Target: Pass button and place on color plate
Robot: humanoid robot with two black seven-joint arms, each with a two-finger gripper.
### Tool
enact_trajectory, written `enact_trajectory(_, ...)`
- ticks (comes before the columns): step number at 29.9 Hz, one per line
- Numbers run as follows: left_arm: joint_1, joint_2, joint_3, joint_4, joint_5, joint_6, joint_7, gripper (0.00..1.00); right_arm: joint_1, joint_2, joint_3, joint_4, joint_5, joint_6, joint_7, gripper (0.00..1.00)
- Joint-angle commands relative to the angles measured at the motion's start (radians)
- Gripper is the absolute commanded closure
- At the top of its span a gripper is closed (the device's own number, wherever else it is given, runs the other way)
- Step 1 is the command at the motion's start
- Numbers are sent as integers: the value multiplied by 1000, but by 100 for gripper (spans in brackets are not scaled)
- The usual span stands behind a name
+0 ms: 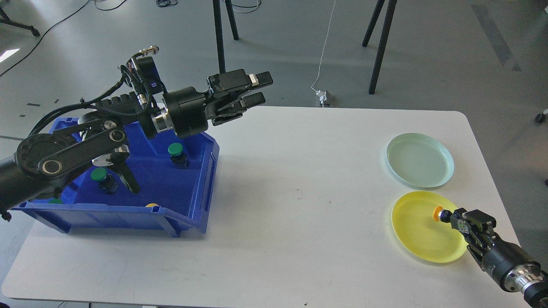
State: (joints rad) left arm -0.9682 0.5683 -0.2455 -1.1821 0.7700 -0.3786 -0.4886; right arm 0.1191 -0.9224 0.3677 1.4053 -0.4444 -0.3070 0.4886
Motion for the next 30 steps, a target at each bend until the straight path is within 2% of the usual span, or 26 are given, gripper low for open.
enact_trajectory(1,0,-8,0,13,-31,0,0,20,1,0,-7,1,1,0,0,30)
enact_trajectory(4,0,-8,0,18,-32,-2,0,19,2,0,-7,1,1,0,0,2)
enact_trajectory(10,0,-8,0,19,-34,0,0,19,5,-3,0,26,3,16,0,2)
enact_trajectory(15,2,18,6,15,-23,0,0,19,17,-38,88,119,6,46,0,2)
enact_trajectory(17,2,80,12,6,-17,0,0,19,17,-58,166,156,15,104,0,2)
enact_trajectory(19,0,172,14,-16,-2,-11,0,18,17,-61,249,187,22,210,0,2)
enact_trajectory(22,-12,316,3,-57,76,-103,0,18,17,-56,362,196,59,376,0,2)
enact_trajectory(26,-52,470,0,-59,269,-110,0,16,28,-32,485,187,200,563,0,2)
enact_trajectory(30,-66,536,8,-45,552,-110,0,16,82,7,530,172,280,632,-12,2)
